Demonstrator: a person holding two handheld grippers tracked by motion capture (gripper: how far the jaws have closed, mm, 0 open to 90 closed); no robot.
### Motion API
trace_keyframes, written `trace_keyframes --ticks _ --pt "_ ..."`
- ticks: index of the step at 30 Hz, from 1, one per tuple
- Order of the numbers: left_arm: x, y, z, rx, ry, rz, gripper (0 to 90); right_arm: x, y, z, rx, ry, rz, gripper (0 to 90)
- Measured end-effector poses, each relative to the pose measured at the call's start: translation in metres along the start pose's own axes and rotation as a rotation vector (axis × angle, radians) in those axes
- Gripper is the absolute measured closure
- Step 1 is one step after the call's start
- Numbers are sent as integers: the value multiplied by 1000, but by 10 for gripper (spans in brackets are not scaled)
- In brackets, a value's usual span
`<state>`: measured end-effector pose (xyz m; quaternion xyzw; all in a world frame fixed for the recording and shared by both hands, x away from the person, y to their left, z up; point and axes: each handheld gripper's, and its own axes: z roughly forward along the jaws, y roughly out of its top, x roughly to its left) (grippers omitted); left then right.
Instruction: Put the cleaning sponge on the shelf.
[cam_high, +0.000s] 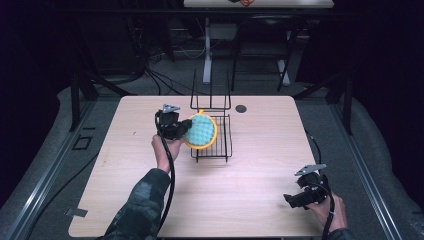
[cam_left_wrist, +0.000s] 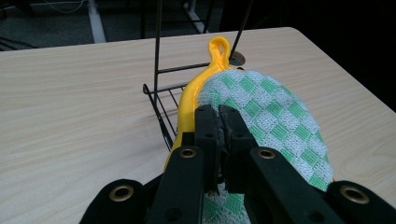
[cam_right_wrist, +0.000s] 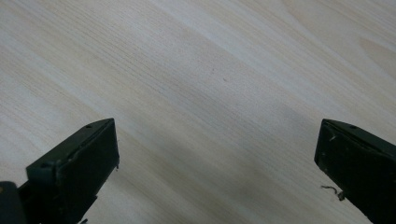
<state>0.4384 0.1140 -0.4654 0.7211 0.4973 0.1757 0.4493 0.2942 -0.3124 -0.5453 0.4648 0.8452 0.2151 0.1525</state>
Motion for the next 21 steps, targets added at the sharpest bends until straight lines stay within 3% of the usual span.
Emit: trace_keyframes --ticks 5,21 --pt "-2 -2 8 17 0 -15 871 0 1 -3 -16 -10 -1 0" --pt "-14 -14 34 40 3 -48 870 3 1 -1 8 -4 -9 0"
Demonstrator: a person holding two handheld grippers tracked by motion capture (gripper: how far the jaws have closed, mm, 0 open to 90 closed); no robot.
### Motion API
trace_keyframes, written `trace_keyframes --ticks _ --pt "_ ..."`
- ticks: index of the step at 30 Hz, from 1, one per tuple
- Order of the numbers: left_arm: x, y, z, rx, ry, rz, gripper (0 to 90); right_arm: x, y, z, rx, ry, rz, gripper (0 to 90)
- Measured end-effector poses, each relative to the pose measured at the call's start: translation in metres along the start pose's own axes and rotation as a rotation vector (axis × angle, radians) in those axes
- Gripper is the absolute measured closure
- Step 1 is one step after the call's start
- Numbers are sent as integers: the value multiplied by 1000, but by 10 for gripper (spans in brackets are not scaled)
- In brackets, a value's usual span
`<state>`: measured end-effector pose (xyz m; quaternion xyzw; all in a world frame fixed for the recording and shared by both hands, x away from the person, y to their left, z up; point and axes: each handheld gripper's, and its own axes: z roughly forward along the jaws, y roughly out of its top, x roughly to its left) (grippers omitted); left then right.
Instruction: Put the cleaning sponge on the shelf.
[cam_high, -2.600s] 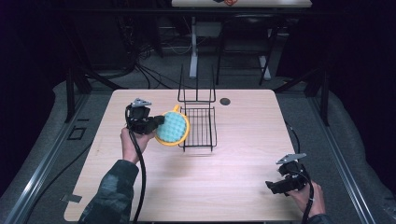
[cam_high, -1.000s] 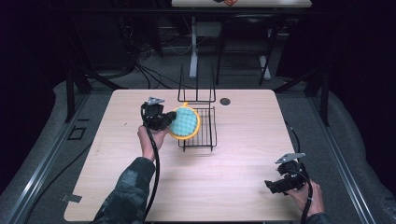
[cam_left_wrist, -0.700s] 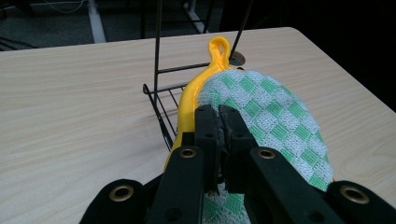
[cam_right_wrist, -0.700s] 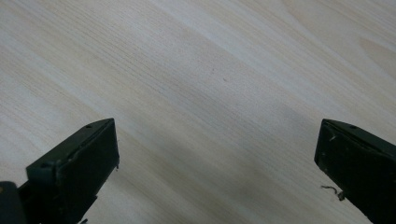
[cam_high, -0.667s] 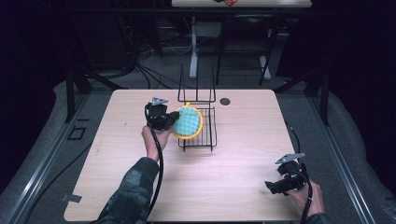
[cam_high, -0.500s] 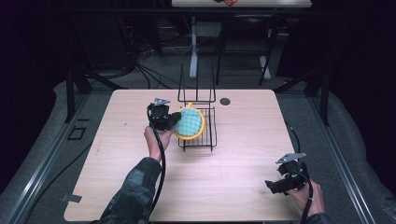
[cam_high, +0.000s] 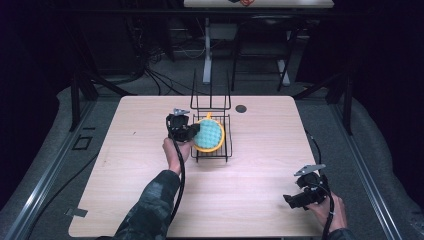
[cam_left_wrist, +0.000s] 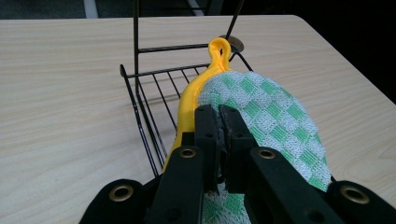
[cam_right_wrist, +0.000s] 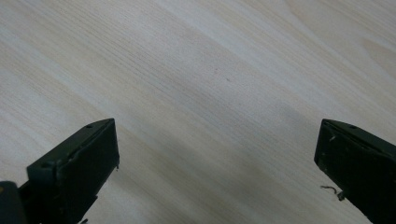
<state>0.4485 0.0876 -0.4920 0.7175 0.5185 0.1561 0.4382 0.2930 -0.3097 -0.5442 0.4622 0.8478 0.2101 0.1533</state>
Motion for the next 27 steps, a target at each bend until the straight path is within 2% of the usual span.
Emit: trace_keyframes --ticks 9,27 --pt "-3 -6 11 3 42 1 871 -1 0 0 -3 0 3 0" --pt "-6 -12 25 18 63 -25 871 -1 -1 1 0 9 1 1"
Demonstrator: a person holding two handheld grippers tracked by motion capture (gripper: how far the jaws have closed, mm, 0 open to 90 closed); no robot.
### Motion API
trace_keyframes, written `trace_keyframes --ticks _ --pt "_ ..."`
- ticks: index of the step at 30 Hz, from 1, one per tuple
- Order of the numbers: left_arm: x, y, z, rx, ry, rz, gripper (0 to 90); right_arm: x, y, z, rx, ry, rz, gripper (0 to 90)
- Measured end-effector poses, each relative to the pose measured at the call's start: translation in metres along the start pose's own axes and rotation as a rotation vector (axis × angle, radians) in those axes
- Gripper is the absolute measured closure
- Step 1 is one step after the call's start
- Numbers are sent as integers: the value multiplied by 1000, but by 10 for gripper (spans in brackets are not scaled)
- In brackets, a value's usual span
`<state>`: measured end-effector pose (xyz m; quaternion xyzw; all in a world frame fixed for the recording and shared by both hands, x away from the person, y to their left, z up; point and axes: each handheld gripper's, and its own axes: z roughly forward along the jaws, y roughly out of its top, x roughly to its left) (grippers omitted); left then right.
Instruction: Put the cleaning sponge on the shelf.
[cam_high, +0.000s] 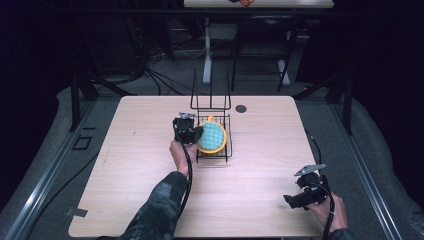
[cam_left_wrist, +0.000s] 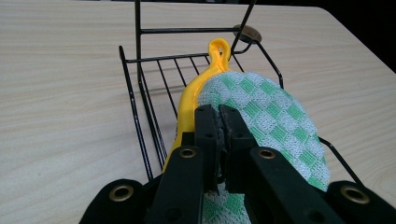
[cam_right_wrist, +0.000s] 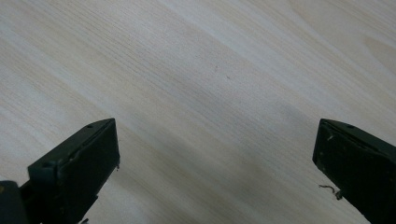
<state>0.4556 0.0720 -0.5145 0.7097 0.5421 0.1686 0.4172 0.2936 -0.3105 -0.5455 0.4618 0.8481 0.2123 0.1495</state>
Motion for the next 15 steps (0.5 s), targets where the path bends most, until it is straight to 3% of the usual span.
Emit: trace_keyframes --ticks 15 --pt "-4 -5 11 28 39 -17 868 0 0 0 13 6 -3 3"
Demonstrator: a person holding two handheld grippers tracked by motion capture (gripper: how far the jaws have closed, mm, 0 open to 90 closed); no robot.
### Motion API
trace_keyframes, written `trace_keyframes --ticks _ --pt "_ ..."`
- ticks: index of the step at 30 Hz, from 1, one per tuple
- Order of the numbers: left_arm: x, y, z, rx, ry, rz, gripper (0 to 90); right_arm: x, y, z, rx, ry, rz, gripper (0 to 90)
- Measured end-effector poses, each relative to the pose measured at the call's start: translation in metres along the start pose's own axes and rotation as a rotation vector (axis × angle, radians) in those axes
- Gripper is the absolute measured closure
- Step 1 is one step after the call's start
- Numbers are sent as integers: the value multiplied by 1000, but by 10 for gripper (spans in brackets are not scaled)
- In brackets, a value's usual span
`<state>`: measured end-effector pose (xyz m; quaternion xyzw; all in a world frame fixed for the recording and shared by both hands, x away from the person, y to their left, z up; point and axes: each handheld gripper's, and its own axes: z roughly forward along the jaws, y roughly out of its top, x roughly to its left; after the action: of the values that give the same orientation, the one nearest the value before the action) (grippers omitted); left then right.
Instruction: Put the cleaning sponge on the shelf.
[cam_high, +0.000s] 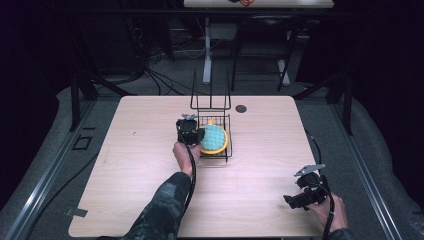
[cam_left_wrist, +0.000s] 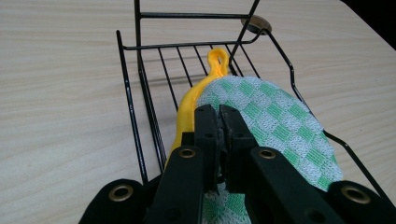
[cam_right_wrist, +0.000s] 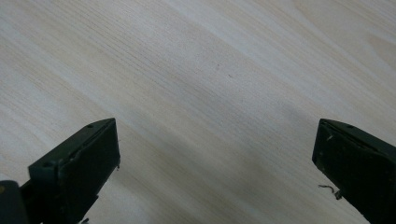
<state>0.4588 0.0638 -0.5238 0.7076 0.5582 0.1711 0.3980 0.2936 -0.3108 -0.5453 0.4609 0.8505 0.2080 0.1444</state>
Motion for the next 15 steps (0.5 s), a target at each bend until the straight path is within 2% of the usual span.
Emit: trace_keyframes --ticks 8,15 --pt "0 -2 2 8 7 -27 867 0 0 0 -2 2 -2 2" --pt "-2 -2 4 8 9 -31 863 0 0 0 2 0 -4 2"
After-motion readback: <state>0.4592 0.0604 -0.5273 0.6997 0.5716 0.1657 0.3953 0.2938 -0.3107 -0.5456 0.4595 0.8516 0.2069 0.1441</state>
